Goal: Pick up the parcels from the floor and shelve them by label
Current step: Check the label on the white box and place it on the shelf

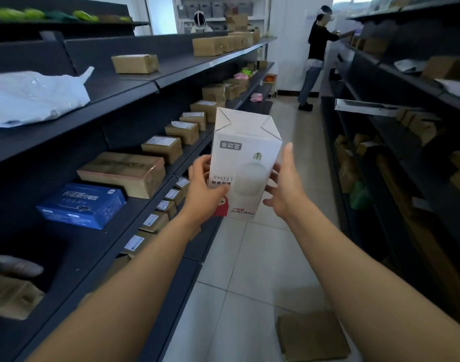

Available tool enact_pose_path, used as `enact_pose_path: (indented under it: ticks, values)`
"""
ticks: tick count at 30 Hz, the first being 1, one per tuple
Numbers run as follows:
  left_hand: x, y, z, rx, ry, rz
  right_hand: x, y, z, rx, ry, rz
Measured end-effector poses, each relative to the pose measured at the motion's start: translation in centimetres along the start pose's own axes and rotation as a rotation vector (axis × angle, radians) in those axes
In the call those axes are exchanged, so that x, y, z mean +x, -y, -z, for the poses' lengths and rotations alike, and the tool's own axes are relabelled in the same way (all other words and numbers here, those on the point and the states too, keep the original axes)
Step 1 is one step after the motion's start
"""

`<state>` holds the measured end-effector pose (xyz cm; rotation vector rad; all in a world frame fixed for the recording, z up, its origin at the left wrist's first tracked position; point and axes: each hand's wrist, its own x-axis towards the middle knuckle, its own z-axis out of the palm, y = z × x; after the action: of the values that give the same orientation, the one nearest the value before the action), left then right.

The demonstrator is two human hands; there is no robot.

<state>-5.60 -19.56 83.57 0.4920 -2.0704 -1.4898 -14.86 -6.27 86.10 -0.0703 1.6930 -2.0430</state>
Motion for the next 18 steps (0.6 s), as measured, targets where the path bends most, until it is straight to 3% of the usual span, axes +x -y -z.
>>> enact_pose_path:
  ticks: [3, 9, 18]
  values:
    - [0.6, -1.1, 0.0, -0.212, -0.034, 0.181, 1.4, 0.9, 0.9, -0.049, 0.027, -0.097]
    - [3.6, -1.3, 0.1, -0.155, -0.082, 0.355, 2.5, 1.1, 0.0, -0.086, 0.159, -0.179]
    - [7.4, -0.2, 2.4, -0.201, 0.026, 0.326, 6.3, 0.6, -3.1, -0.157, 0.178, -0.159]
